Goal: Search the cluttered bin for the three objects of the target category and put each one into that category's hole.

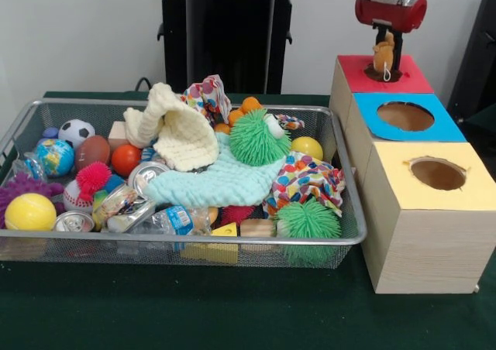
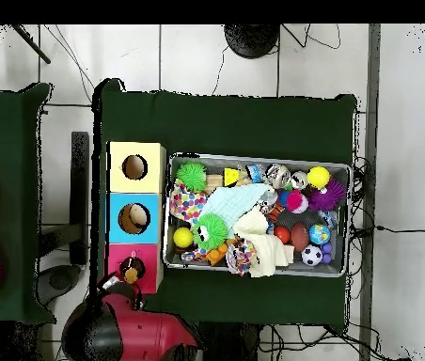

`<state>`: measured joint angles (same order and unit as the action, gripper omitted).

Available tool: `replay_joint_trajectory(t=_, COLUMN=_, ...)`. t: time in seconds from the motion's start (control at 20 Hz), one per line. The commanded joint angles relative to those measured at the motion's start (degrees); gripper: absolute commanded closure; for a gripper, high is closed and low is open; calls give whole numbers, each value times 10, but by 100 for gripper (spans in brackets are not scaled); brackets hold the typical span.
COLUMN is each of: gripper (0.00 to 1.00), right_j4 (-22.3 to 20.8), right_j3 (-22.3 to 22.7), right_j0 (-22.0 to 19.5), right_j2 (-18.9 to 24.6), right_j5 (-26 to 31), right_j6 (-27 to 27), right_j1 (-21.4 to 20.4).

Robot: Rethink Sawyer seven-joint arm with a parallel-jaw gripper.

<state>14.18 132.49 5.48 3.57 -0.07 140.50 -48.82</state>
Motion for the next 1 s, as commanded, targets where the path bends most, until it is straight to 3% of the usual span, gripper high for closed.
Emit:
replay_joint_trajectory(t=0.05, gripper=100, right_j4=5, right_j3=-103, right_j0=-8, right_j2=-40, right_j5=-105, right_j6=60, right_j1=201)
replay_joint_trajectory(t=0.65, gripper=100, right_j4=-12, right_j3=-148, right_j0=-22, right_j2=-63, right_j5=16, right_j6=12, right_j1=180)
replay_joint_trajectory(t=0.75, gripper=100, right_j4=-22, right_j3=-134, right_j0=-72, right_j2=-11, right_j5=44, right_j6=6, right_j1=175)
replay_joint_trajectory(t=0.8, gripper=0, right_j4=-28, right_j3=-124, right_j0=-115, right_j2=33, right_j5=66, right_j6=3, right_j1=175)
replay_joint_trajectory(t=0.95, gripper=0, right_j4=-28, right_j3=-109, right_j0=-209, right_j2=121, right_j5=114, right_j6=-21, right_j1=187)
replay_joint_trajectory(t=1.0, gripper=0, right_j4=-34, right_j3=-114, right_j0=-220, right_j2=128, right_j5=124, right_j6=-30, right_j1=189)
